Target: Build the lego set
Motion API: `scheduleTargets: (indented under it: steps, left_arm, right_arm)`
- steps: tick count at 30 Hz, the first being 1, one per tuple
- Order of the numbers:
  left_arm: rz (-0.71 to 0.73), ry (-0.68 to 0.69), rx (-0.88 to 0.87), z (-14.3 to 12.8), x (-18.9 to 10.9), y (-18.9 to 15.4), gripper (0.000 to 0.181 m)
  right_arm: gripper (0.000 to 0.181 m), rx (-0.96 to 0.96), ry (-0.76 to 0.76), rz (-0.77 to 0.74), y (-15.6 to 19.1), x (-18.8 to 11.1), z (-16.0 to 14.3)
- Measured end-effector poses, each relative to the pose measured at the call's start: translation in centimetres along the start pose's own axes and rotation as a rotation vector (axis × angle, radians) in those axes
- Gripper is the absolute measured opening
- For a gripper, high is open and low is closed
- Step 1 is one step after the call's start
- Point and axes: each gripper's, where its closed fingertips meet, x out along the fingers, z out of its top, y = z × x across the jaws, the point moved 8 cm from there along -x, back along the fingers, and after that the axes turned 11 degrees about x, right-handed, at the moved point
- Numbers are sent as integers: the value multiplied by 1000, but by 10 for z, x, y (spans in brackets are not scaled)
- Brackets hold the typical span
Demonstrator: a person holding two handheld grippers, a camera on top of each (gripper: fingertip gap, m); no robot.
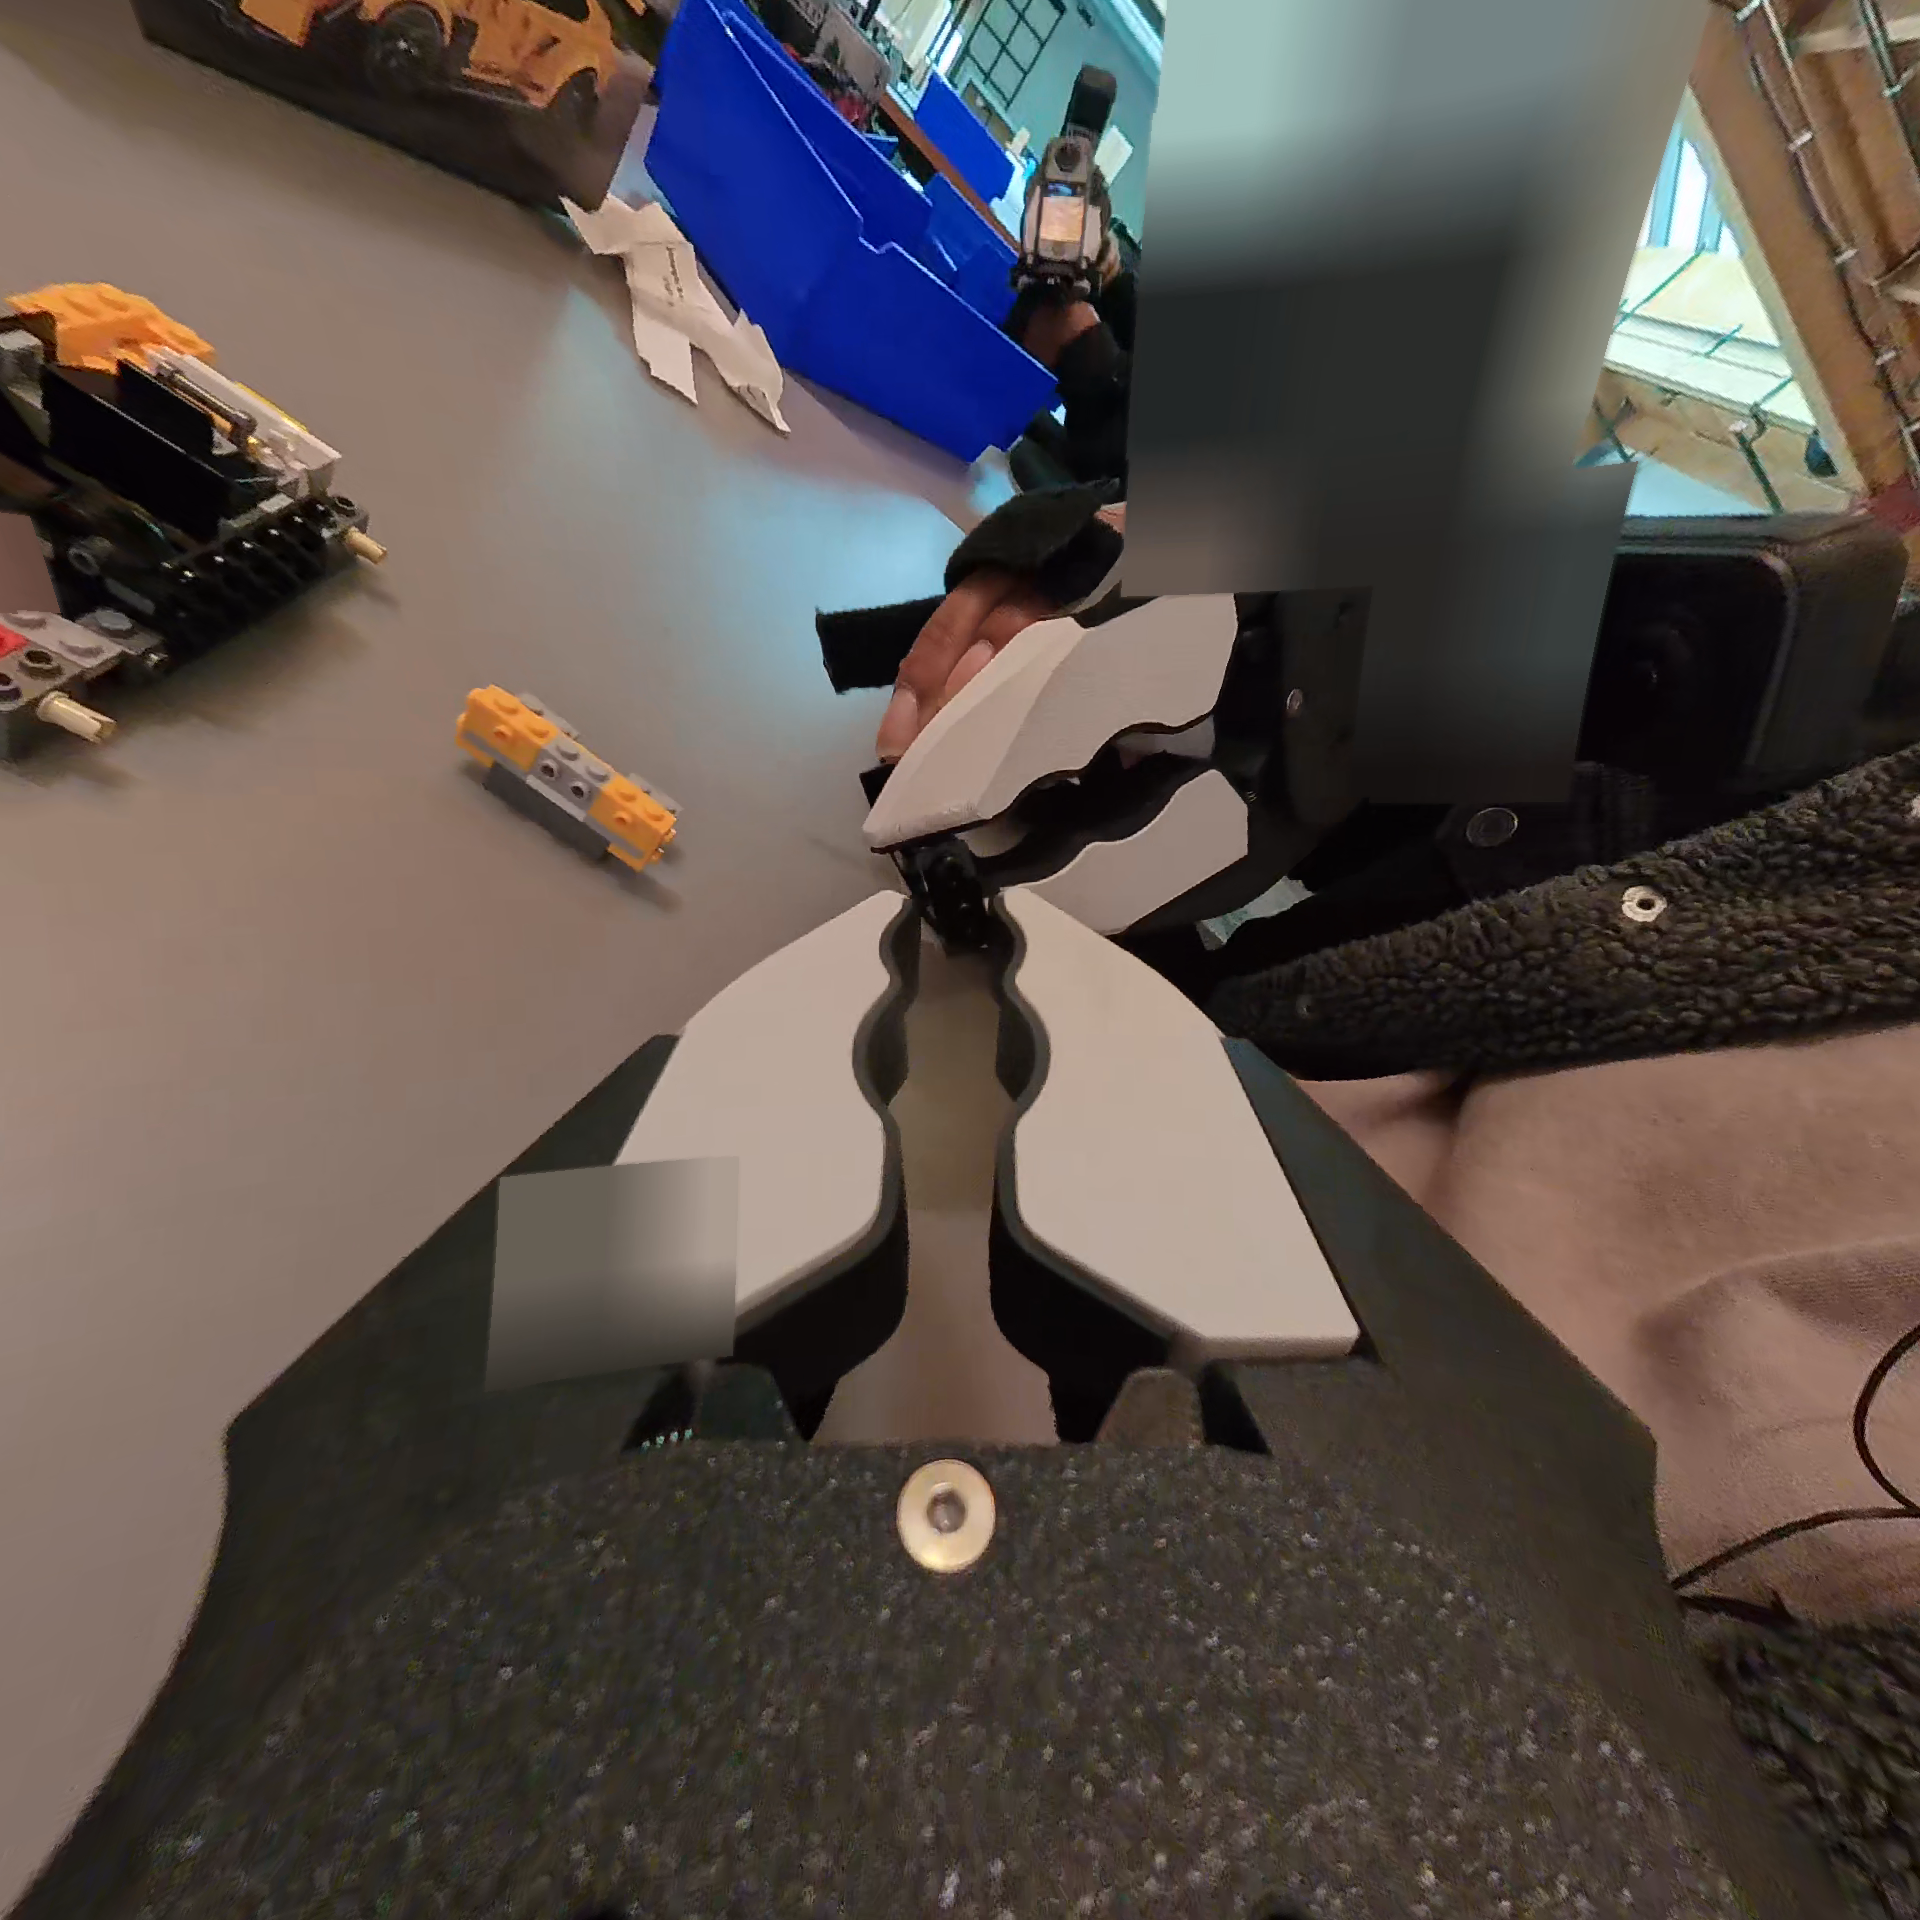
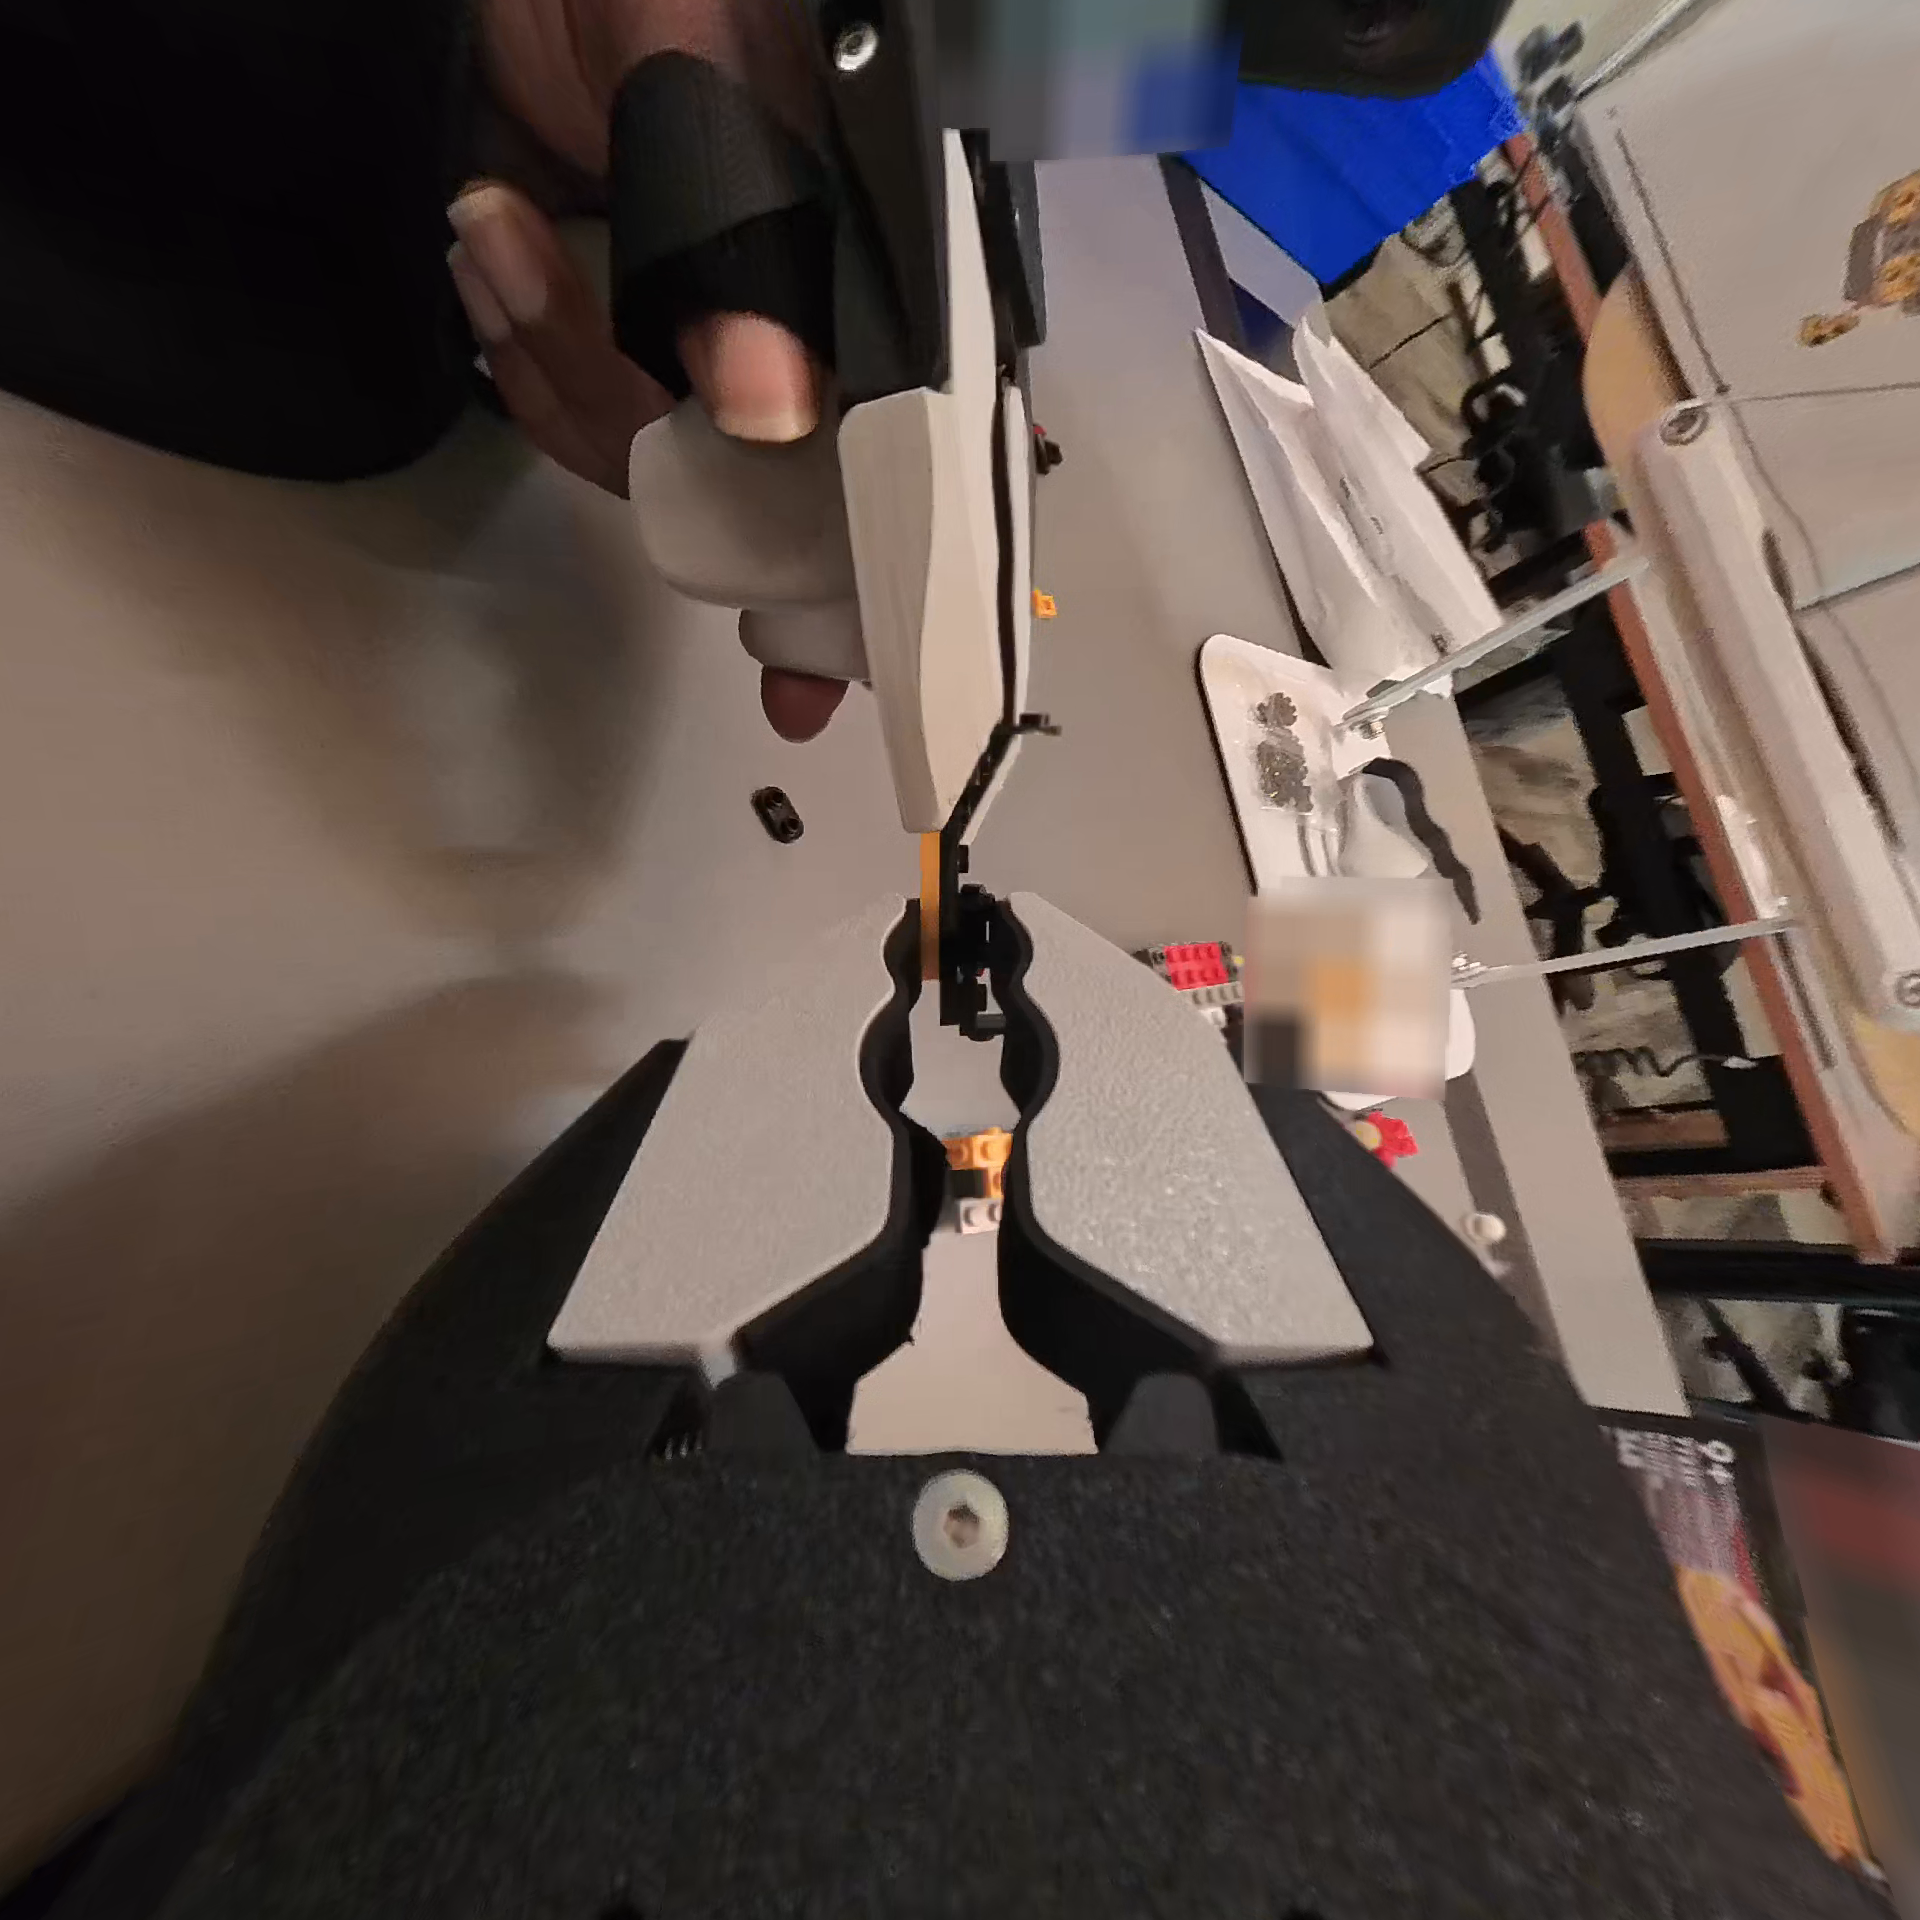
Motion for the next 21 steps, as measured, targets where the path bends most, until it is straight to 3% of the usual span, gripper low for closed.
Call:
scheduleTargets:
  steps: [9,21]
  left_arm:
    - [25,-27,60,4,-1,-4,10]
    - [81,-38,120,8,0,-9,10]
  right_arm:
    - [12,60,-11,59,-7,-4,4]
    - [12,29,24,21,-11,-7,9]
